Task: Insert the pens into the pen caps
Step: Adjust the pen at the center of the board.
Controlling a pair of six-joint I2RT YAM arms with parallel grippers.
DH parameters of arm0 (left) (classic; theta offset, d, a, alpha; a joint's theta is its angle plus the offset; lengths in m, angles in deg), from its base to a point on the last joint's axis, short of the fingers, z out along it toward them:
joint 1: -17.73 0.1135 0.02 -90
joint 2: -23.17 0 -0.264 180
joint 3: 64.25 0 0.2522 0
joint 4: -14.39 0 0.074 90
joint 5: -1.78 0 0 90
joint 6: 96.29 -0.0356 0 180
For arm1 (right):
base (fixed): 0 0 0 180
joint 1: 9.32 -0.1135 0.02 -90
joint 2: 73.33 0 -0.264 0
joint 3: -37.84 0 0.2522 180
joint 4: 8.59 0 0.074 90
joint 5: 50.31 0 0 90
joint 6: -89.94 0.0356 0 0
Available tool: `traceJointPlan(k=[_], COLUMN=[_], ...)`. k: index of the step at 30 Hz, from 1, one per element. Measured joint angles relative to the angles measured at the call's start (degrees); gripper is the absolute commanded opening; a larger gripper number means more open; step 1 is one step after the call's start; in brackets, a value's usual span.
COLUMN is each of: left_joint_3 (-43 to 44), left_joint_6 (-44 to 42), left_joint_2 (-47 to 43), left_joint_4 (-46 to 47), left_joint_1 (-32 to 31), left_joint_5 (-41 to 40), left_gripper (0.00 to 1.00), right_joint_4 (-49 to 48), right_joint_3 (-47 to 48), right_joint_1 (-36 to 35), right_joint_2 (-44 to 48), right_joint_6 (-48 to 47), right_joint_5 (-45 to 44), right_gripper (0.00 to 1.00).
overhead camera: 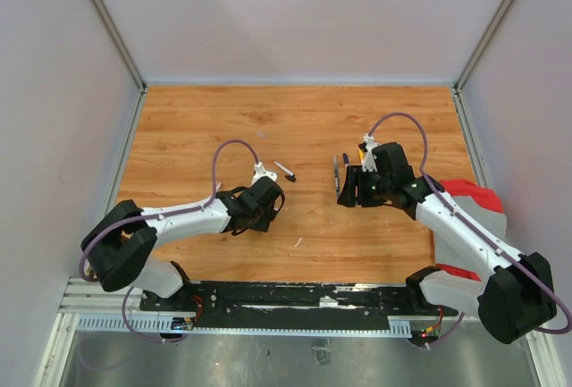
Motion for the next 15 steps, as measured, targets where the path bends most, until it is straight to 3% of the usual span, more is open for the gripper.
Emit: traceJointPlan(k=[7,15], left_joint_3=[2.3,6.9], left_joint_6=[-1.4,-4.2], left_joint_2=[-1.8,-7.9], left_joint_4=[-1.4,3.3], left_joint_1=[5.3,26.6], left_joint_5=[-0.5,1.8], left_gripper=[0.51,0.53], right_joint_4=[0.0,0.0], right_joint_3=[-0.1,-0.8], right_joint_1=[0.0,0.0], right_joint_2=[0.0,0.3], right_joint_6=[0.0,0.1], right_joint_5=[0.3,2.7], right_gripper=[0.56,0.57])
